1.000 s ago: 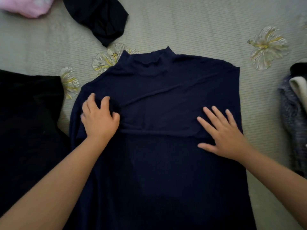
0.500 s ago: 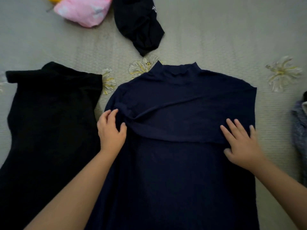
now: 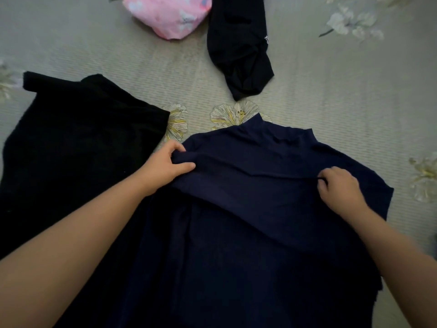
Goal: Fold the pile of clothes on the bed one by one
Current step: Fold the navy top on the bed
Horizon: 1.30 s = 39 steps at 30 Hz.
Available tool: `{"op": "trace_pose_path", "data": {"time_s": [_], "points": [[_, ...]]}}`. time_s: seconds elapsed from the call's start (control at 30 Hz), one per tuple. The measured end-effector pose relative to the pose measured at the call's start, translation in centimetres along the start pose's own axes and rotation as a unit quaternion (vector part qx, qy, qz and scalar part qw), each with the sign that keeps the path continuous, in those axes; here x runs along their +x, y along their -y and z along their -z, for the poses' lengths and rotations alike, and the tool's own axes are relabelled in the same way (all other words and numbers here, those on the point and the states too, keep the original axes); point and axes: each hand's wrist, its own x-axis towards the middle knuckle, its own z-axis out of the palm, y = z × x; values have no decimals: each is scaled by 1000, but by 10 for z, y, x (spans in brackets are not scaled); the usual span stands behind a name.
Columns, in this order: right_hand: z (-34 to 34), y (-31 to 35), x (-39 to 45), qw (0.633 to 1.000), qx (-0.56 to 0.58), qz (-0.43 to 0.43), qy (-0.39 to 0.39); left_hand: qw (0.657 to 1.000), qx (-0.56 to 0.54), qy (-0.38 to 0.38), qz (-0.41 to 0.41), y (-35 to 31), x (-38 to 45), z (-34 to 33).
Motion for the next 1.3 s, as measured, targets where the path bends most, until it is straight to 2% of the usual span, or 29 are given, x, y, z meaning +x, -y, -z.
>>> {"op": "trace_pose_path", "data": {"time_s": [0.1,0.2,0.23,0.3,0.33,0.37,0.43,0.47,0.5,0.6,0.93,1.07,1.17,1.3], "points": [[0,0,7,999,-43,-8,-13,992,104,-48,49,12,4,5],[-8,6,-4,995,-17,-41,-89,962,243,-121,38,21,-6,0],[-10,10,-12,992,5,-39,-121,946,287,-153,-9,21,-13,-3],[-19,24,-35,985,26,-2,-173,886,370,-214,-180,26,-26,-12],[-27,32,-50,983,26,21,-180,860,395,-215,-241,29,-33,-19],[-37,41,-67,983,21,42,-175,845,424,-187,-266,34,-40,-26],[-56,53,-100,989,5,63,-131,859,474,-66,-184,44,-51,-40],[-63,57,-113,993,-3,61,-104,863,488,-22,-127,52,-55,-44],[-69,58,-120,995,-8,53,-84,869,484,-9,-98,60,-57,-47],[-75,55,-124,997,9,35,-74,875,470,-26,-113,68,-54,-49],[-84,51,-121,997,20,13,-69,850,517,-20,-101,63,-71,-46],[-79,55,-123,999,-22,19,-15,862,500,-19,-83,76,-129,-43],[-74,67,-136,998,-50,16,-15,888,452,-50,-64,95,-183,-39],[-86,116,-208,992,56,108,-41,917,384,-109,1,135,-262,-34]]}}
